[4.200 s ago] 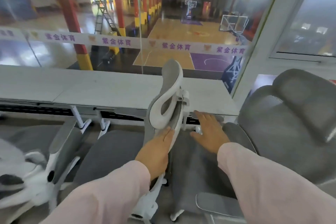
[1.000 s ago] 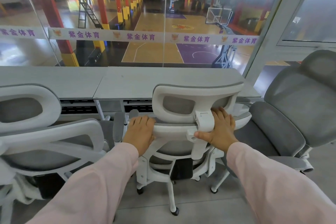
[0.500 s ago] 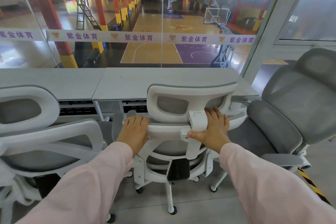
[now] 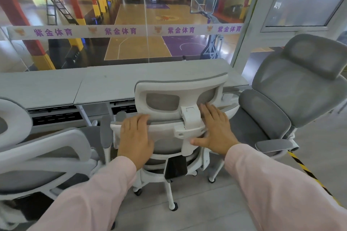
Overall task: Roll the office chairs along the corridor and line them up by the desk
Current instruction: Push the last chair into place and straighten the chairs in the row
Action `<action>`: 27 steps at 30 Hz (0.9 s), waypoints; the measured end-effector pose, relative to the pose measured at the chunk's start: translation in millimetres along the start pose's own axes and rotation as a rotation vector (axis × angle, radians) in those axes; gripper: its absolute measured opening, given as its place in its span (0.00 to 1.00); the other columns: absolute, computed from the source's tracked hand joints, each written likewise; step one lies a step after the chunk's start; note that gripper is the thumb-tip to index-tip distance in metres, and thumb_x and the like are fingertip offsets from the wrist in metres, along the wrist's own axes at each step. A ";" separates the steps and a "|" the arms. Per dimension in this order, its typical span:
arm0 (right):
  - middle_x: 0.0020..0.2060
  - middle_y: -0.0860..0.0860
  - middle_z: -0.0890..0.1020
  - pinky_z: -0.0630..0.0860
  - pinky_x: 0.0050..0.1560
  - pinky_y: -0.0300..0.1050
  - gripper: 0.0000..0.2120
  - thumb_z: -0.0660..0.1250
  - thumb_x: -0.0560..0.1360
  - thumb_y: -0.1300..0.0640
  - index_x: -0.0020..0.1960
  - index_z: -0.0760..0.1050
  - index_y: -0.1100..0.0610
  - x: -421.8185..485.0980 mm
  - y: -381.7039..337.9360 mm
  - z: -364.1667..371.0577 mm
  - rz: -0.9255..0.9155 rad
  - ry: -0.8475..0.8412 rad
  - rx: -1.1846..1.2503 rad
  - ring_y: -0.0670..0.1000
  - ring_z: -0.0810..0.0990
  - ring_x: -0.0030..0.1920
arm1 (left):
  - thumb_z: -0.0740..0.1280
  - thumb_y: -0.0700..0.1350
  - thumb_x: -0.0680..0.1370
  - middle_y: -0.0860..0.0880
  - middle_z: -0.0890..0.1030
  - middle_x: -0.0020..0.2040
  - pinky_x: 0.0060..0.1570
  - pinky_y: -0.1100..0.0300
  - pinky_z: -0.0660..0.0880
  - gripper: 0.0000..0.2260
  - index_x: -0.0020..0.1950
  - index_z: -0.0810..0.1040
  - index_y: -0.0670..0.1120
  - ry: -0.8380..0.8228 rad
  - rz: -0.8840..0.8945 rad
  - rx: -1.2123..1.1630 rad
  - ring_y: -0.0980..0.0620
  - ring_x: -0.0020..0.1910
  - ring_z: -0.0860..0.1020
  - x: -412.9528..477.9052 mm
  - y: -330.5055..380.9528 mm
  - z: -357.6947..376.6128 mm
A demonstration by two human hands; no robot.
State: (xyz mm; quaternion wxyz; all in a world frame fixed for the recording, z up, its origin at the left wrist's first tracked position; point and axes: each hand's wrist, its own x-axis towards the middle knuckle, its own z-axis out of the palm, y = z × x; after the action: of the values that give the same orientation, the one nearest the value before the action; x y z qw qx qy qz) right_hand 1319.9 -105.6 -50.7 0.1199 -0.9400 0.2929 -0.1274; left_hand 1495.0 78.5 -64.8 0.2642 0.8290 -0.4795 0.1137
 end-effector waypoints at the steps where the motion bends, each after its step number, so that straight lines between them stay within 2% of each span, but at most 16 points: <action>1: 0.77 0.49 0.47 0.40 0.76 0.52 0.54 0.71 0.64 0.35 0.77 0.41 0.48 -6.0 6.8 -2.7 0.003 0.000 -0.002 0.51 0.42 0.76 | 0.69 0.36 0.64 0.40 0.72 0.59 0.65 0.46 0.64 0.27 0.63 0.69 0.41 0.049 0.040 -0.010 0.42 0.59 0.65 1.6 13.2 0.3; 3: 0.77 0.49 0.49 0.42 0.76 0.52 0.52 0.71 0.66 0.37 0.77 0.42 0.48 -20.2 24.6 -10.8 0.023 0.018 -0.007 0.52 0.45 0.76 | 0.67 0.37 0.65 0.41 0.72 0.58 0.65 0.46 0.64 0.25 0.62 0.68 0.42 0.135 0.145 -0.024 0.42 0.58 0.67 6.5 43.7 1.5; 6: 0.76 0.50 0.55 0.47 0.75 0.50 0.44 0.70 0.70 0.41 0.77 0.49 0.49 -45.9 63.6 -30.3 0.089 0.058 -0.034 0.53 0.52 0.75 | 0.61 0.41 0.67 0.44 0.72 0.57 0.64 0.51 0.60 0.20 0.60 0.68 0.44 0.214 0.314 -0.032 0.43 0.56 0.66 15.2 94.2 10.5; 11: 0.72 0.47 0.63 0.52 0.72 0.48 0.35 0.68 0.72 0.46 0.75 0.58 0.49 -98.3 151.8 -73.3 0.199 0.092 -0.077 0.52 0.58 0.72 | 0.65 0.39 0.65 0.45 0.75 0.54 0.61 0.54 0.59 0.21 0.58 0.69 0.45 0.175 0.447 -0.037 0.46 0.55 0.66 26.5 191.4 49.9; 13: 0.71 0.47 0.65 0.52 0.71 0.46 0.32 0.68 0.73 0.47 0.74 0.60 0.49 -125.4 193.5 -91.8 0.231 0.085 -0.094 0.51 0.60 0.71 | 0.66 0.39 0.66 0.45 0.75 0.54 0.60 0.55 0.60 0.20 0.57 0.71 0.45 0.142 0.470 -0.054 0.46 0.55 0.67 26.6 236.3 73.3; 16: 0.70 0.46 0.67 0.54 0.70 0.45 0.30 0.67 0.74 0.48 0.73 0.62 0.48 -168.9 263.2 -121.0 0.277 0.072 -0.109 0.51 0.62 0.70 | 0.63 0.44 0.68 0.46 0.75 0.54 0.58 0.54 0.61 0.18 0.57 0.70 0.45 0.102 0.486 -0.075 0.45 0.54 0.68 24.3 311.5 111.0; 20: 0.69 0.45 0.68 0.58 0.68 0.46 0.27 0.66 0.74 0.49 0.72 0.64 0.47 -221.7 355.7 -160.5 0.350 0.038 -0.134 0.51 0.64 0.70 | 0.74 0.40 0.62 0.45 0.77 0.51 0.55 0.55 0.62 0.25 0.56 0.70 0.46 0.071 0.534 -0.119 0.48 0.53 0.67 20.0 415.2 159.4; 23: 0.68 0.46 0.68 0.58 0.68 0.46 0.26 0.66 0.75 0.48 0.71 0.64 0.47 -248.5 411.0 -186.0 0.393 0.025 -0.154 0.51 0.64 0.69 | 0.77 0.40 0.58 0.47 0.78 0.49 0.56 0.56 0.64 0.24 0.53 0.76 0.45 0.046 0.529 -0.117 0.50 0.52 0.67 19.7 477.7 186.2; 25: 0.68 0.46 0.68 0.58 0.69 0.45 0.27 0.65 0.75 0.48 0.72 0.63 0.47 -257.7 441.4 -200.5 0.412 0.012 -0.151 0.50 0.63 0.70 | 0.77 0.41 0.57 0.48 0.78 0.48 0.56 0.55 0.69 0.24 0.51 0.77 0.46 0.027 0.543 -0.095 0.51 0.51 0.66 22.6 509.6 201.9; 27: 0.68 0.46 0.68 0.58 0.69 0.45 0.26 0.64 0.76 0.48 0.72 0.63 0.47 -259.3 469.2 -211.7 0.414 0.014 -0.144 0.50 0.63 0.70 | 0.78 0.41 0.56 0.49 0.78 0.47 0.56 0.57 0.66 0.24 0.50 0.78 0.46 0.014 0.549 -0.076 0.52 0.50 0.66 32.3 534.2 217.3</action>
State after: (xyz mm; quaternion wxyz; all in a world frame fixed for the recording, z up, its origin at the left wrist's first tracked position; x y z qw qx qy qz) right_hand 803.9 -362.0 -36.6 0.0743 -0.8651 0.4887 -0.0852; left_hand 1040.7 -278.1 -56.0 0.2577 0.6566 -0.6884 0.1689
